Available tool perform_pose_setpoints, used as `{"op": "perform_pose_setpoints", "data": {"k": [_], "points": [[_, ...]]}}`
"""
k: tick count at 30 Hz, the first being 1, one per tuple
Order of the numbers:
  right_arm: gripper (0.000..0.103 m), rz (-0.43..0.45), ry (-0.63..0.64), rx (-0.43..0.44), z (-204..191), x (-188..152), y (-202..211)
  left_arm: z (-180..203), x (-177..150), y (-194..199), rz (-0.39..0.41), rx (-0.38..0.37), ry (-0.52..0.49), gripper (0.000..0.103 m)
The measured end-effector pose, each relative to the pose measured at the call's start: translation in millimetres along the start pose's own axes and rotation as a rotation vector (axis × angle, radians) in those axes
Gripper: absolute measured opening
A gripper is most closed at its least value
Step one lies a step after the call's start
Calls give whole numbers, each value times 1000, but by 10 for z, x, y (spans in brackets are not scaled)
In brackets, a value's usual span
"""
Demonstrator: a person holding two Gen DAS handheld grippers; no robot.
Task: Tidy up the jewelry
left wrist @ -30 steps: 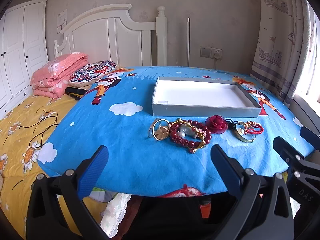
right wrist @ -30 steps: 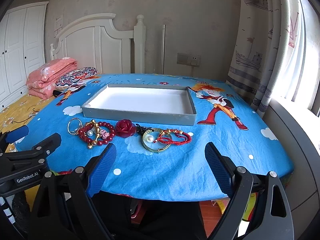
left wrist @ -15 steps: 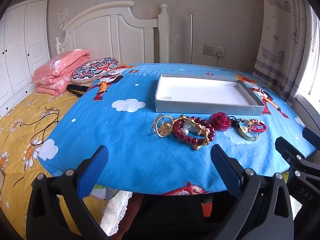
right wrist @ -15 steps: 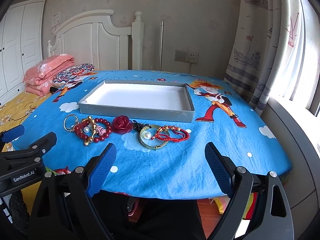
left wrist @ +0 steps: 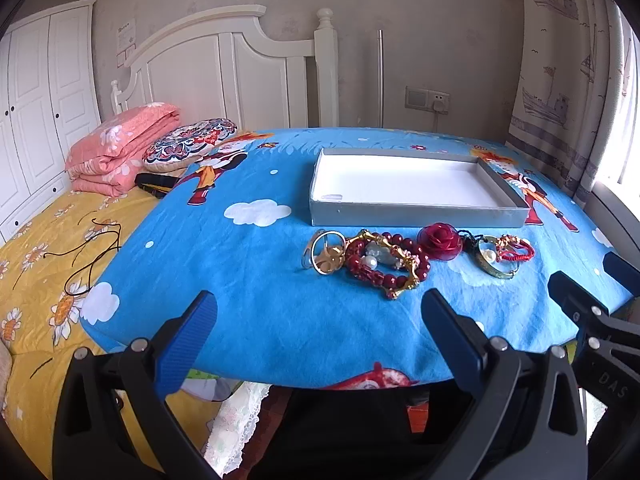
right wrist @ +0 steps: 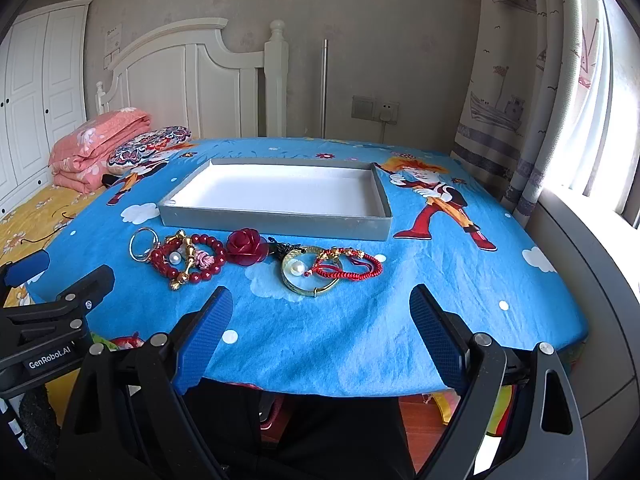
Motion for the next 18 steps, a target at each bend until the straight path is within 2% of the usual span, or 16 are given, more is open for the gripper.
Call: {"op": "perform_pose_setpoints", "data": {"k": [10,18], "points": [[85,-10,-1,-2,16,-3,-29,-11,-15,-20,-12,-8,14,99],[85,-8,-13,30,51,36,-77,54,-47,-20,-6,-97,17,99]]}}
Point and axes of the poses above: each gripper's, at about its wrist camera, not at the fingertips, and y roughly against the way its jaws point, z to its right, x to its top, the point moved 9 cm from there along -y, roughly the way its jaws point, and after that the axes turned 15 degrees about -y, right-handed, at the moved point
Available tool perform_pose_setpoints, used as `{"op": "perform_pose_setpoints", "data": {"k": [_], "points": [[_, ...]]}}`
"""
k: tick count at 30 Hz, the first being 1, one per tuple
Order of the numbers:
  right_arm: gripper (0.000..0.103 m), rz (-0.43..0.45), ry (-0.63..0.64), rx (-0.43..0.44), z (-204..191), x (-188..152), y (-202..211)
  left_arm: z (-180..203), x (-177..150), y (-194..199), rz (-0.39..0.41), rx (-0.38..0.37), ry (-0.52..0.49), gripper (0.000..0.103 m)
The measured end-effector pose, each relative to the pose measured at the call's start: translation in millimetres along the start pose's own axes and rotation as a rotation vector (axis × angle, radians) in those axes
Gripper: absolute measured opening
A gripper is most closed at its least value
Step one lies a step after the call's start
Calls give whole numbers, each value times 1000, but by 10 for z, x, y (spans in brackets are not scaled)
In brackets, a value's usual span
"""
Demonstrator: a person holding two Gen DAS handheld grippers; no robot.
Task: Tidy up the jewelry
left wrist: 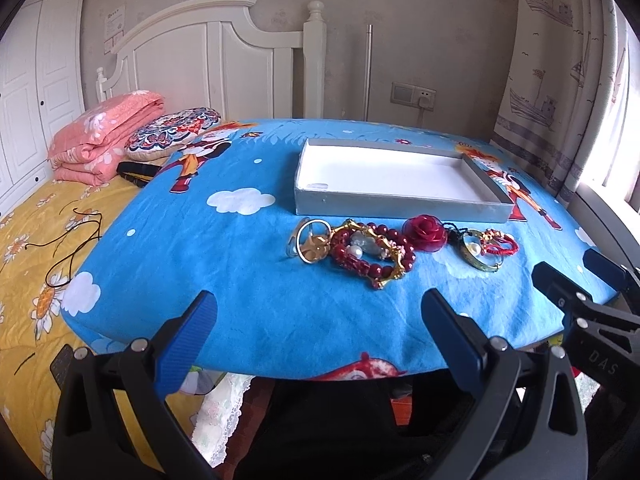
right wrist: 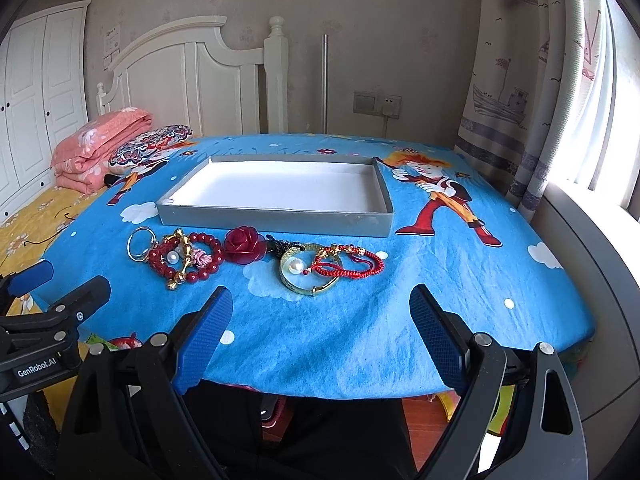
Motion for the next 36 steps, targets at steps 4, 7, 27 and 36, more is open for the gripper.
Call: {"op": "perform_pose_setpoints", "data": {"k": [4,7,27,36], "points": [[85,8,-5,-8,58,22,-56,-43,-35,-32,-3,-10,18,99],[85,0,-13,1,111,13,-134,-166,-27,-92,-5,6,38,99],[68,-77,-12,90,-187,17,-803,-471,126,-971,-49,59,25,75],[59,-112,-38,122,-391,50,-957,-429,241,-1118,-43,15,32,64]]}}
Point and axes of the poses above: each gripper's, at about its wrist camera, not at the fingertips, and y roughly against the way its jaws point, z to its right, x to its top, the point moved 9 cm from there along -y, roughly the way its jaws point, and after that the axes turned 15 degrees about -y, right-handed, at the moved point
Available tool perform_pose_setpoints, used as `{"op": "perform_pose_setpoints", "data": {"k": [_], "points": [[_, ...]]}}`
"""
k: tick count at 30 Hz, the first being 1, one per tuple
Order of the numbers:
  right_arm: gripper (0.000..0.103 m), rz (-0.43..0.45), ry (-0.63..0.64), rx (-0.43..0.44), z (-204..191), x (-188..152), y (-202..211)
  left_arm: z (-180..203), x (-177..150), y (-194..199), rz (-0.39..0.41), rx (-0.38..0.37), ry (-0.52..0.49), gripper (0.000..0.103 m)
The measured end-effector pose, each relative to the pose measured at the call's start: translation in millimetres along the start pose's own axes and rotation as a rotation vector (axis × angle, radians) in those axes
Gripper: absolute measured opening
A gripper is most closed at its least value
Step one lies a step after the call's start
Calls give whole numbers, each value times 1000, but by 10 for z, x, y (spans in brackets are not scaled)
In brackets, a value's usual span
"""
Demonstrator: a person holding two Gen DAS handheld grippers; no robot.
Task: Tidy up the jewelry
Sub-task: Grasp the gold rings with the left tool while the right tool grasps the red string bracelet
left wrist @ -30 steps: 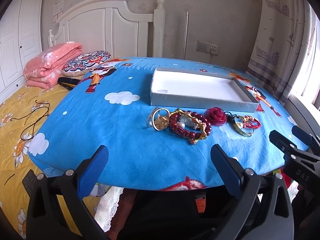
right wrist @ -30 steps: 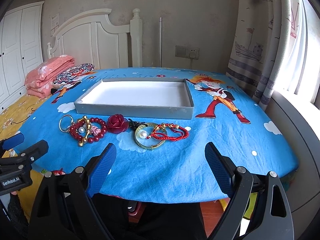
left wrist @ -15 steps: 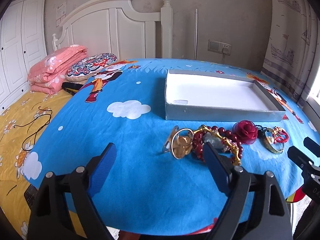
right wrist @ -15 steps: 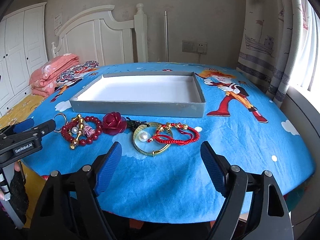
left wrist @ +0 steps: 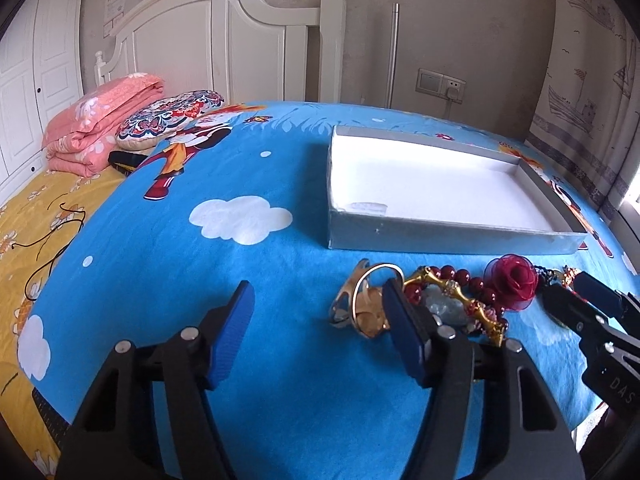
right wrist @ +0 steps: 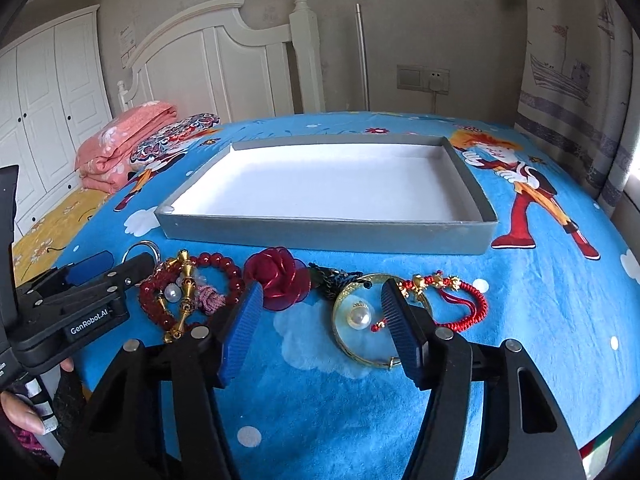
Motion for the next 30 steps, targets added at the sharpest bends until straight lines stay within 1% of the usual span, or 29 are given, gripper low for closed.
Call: {"op": "perform_pose_setpoints", "data": {"k": [2,7,10,12,13,14,15,16,17,18,19,26,30], "points": [[59,-2,3,-4,41,-26,23,17,-5,24,8,-5,8,65],[59,-8,-15,-20,157,-41,47,24,-14,24,15,-18,21,65],[59,0,-22,-17,191,-33,78,19,38,-22,0,-5,23,64],[59,2,-35,-24,252,-38,99,45,60,-63,-7,-19,23,54],[59,0,-40,-30,294,-49,103,72,53,-95,-22,-27,17,36],[59,-2,-42,-37,335,-67,109,102,41,-111,-27,-34,13,21],[59,-2,-45,-45,378,-80,119,115,38,-94,-18,-27,10,21],[59,-4,-50,-50,419,-94,128,108,33,-62,-8,0,5,18],[59,-5,-56,-51,459,-109,136,91,25,-30,0,32,1,10],[59,-4,-62,-53,497,-118,143,79,12,-7,4,46,5,7],[59,-5,-66,-54,526,-129,147,66,-5,17,9,38,22,5],[59,-8,-54,-43,524,-172,159,-62,-129,158,6,72,60,4],[59,45,-81,-40,591,-88,278,-70,-161,238,18,82,60,4]]}}
Point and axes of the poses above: each gripper's, at about its wrist camera, not at the fingertips, and y roughly against the way its jaws point, z to its right, x to its top, the point moved 9 cm from there along -y, roughly the way its jaws point, and after that the axes turned 15 degrees about -y, right-handed, at the moved point
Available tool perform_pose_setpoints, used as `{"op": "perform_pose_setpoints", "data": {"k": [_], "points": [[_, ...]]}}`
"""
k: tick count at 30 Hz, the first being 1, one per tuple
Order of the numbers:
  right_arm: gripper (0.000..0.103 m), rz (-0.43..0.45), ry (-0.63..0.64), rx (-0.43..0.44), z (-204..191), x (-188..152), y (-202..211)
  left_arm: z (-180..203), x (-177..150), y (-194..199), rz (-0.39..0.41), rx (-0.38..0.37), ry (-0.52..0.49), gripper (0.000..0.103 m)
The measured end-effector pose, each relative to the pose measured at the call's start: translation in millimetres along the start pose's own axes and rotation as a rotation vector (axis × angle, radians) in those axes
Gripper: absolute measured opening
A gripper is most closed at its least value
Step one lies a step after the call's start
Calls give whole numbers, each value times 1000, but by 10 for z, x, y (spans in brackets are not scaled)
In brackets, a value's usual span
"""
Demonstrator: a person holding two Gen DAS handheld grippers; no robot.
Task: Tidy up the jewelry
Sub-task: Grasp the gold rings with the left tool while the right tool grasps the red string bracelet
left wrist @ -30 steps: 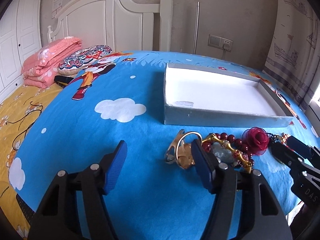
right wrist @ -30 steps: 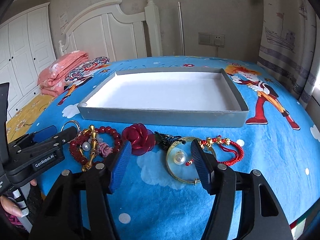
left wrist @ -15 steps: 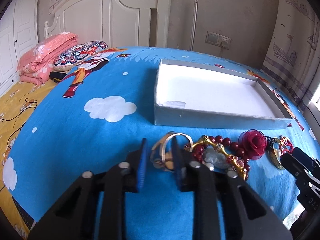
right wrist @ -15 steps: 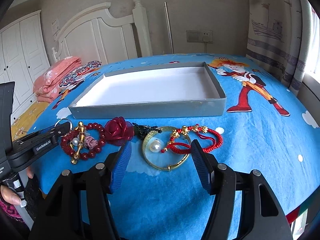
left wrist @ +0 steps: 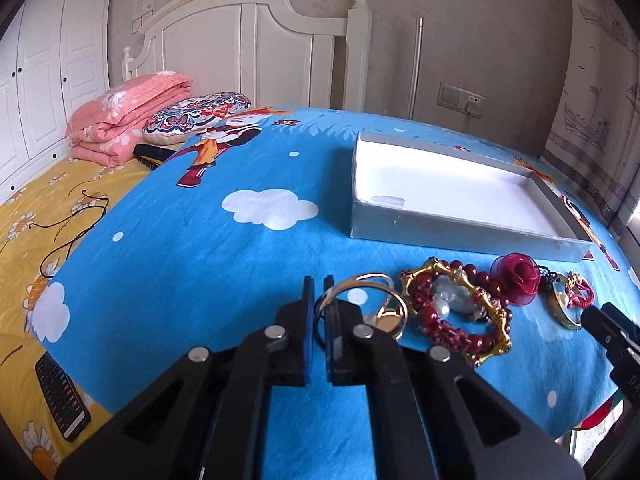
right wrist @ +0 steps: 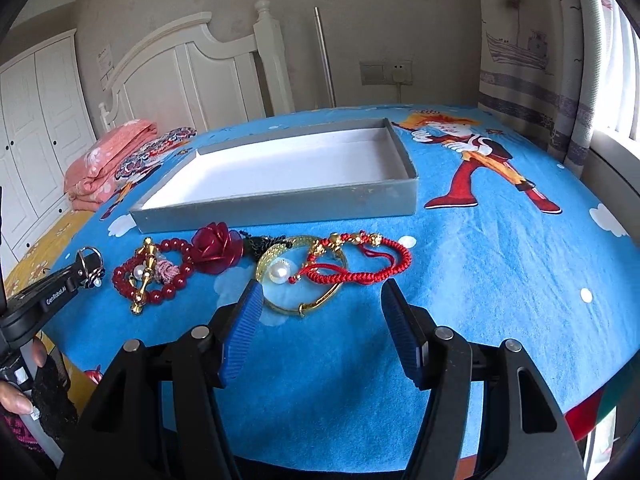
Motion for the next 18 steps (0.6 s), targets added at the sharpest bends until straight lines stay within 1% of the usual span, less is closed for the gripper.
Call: {"op": "perform_pose_setpoints", "data": {"k": [2,3,4,6,11,13,17,18], "points": [[57,11,-10,-15,70,61,8,19,3,33,8,3,-8,4],[53,6,-12,-26,111,77,-10,31,8,47,12,3,-11,4],[51,-5,-21,-32,154,79,-33,43,12,63,17,3,-14,5],[51,-41,-48,-27,208,41,-86,70,29,93,31,5,-21,4],[49,-77,-43,7,71,20,-172,105,60,139,52,10,-32,4],[49,-78,-31,2,10,31,-233,109,55,128,49,7,-32,4],[48,-75,-57,-7,8,106,-324,100,14,120,41,4,-30,5],[46,-74,-63,-5,14,127,-345,93,8,118,40,5,-29,5]]}}
Point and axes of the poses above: each gripper's, at about its wrist camera, not at the fingertips, and y roughly against the way its jaws point, z to its right, x to its top, the point moved 9 cm from there along -y, roughly the way its jaws point, and after that the axes turned 15 degrees about -y, right-handed, at the moved point
